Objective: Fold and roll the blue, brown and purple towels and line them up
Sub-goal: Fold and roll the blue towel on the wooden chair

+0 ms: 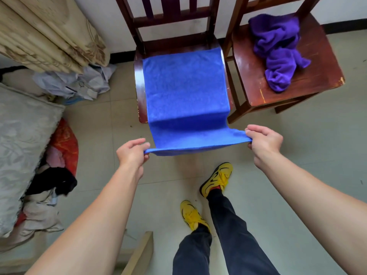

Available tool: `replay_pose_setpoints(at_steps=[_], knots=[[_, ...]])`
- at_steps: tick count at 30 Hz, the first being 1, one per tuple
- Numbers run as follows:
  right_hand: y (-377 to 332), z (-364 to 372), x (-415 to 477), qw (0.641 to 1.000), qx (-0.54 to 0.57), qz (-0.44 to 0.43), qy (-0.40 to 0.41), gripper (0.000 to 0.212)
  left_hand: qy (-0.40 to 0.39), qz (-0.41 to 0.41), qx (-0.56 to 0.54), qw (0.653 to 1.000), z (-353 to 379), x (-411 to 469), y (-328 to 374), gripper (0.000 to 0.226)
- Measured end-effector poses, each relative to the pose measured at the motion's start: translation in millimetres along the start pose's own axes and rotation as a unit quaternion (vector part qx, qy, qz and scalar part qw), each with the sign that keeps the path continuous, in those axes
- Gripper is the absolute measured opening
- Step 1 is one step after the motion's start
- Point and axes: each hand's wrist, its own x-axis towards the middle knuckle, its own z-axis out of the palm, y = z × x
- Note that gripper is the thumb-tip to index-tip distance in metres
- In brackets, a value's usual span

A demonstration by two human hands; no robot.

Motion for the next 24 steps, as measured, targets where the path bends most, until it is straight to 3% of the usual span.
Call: replay_pose_setpoints(at_steps=[4, 6, 10, 12, 15, 17, 21, 24], knots=[[-32, 22, 26, 0.999, 0.024, 0.026, -0.034, 0.013, -0.039, 0.004, -0.062, 0.997, 18, 18, 43, 0.017], [-45, 31, 40, 0.997, 0.032, 0.039, -0.055, 0.013, -0.043, 0.036, -0.037, 0.998, 26, 29, 59, 0.015], [-64, 44, 64, 0.992, -0.005, 0.025, -0.121, 0.017, -0.038, 0.102, 0.11, 0.988, 38, 49, 76, 0.034], [-70, 48, 70, 0.985, -0.081, -0.014, -0.151, 0.022, -0.024, 0.144, 0.232, 0.962, 45, 52, 81, 0.041], [-74, 50, 76, 0.939, -0.269, -0.12, -0.178, 0.033, -0.004, 0.24, 0.42, 0.875, 52, 57, 80, 0.03], [-79, 53, 82, 0.895, -0.365, -0.189, -0.173, 0.029, 0.0, 0.271, 0.462, 0.845, 57, 64, 83, 0.021], [-96, 61, 95, 0.861, -0.402, -0.26, -0.172, 0.018, 0.011, 0.295, 0.464, 0.835, 62, 77, 98, 0.02], [-113, 65, 106, 0.834, -0.43, -0.28, -0.203, 0.009, -0.028, 0.282, 0.468, 0.837, 57, 84, 116, 0.019]])
